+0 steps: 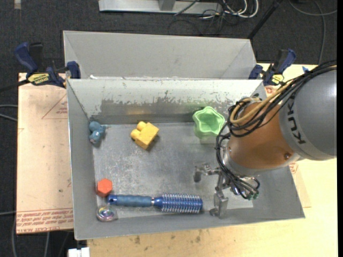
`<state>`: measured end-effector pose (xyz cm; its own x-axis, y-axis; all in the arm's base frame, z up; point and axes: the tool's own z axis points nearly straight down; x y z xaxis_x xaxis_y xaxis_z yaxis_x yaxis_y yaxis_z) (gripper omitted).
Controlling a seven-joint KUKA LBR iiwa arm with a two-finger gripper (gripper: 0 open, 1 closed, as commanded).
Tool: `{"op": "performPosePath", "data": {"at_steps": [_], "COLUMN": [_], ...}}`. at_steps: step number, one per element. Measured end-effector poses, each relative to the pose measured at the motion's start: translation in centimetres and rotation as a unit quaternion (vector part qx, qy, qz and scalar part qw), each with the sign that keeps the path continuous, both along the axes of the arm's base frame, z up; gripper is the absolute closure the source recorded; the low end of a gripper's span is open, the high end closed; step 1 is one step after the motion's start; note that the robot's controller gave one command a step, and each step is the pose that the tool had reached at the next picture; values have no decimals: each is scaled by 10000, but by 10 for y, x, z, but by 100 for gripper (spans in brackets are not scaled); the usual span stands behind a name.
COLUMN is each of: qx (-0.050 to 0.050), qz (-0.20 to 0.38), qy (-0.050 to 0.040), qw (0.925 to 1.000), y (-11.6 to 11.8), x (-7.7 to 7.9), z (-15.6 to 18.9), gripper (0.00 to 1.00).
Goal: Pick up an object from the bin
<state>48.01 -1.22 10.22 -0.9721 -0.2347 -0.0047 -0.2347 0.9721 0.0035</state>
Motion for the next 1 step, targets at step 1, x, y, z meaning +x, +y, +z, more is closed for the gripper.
{"op": "performPosePath", "data": {"at_steps": [1], "qx": [-15], "qz": [-702], "qy": [-13], "qw": [9975], "y": [56], "x": [13], "z": [-32], "gripper": [0]}}
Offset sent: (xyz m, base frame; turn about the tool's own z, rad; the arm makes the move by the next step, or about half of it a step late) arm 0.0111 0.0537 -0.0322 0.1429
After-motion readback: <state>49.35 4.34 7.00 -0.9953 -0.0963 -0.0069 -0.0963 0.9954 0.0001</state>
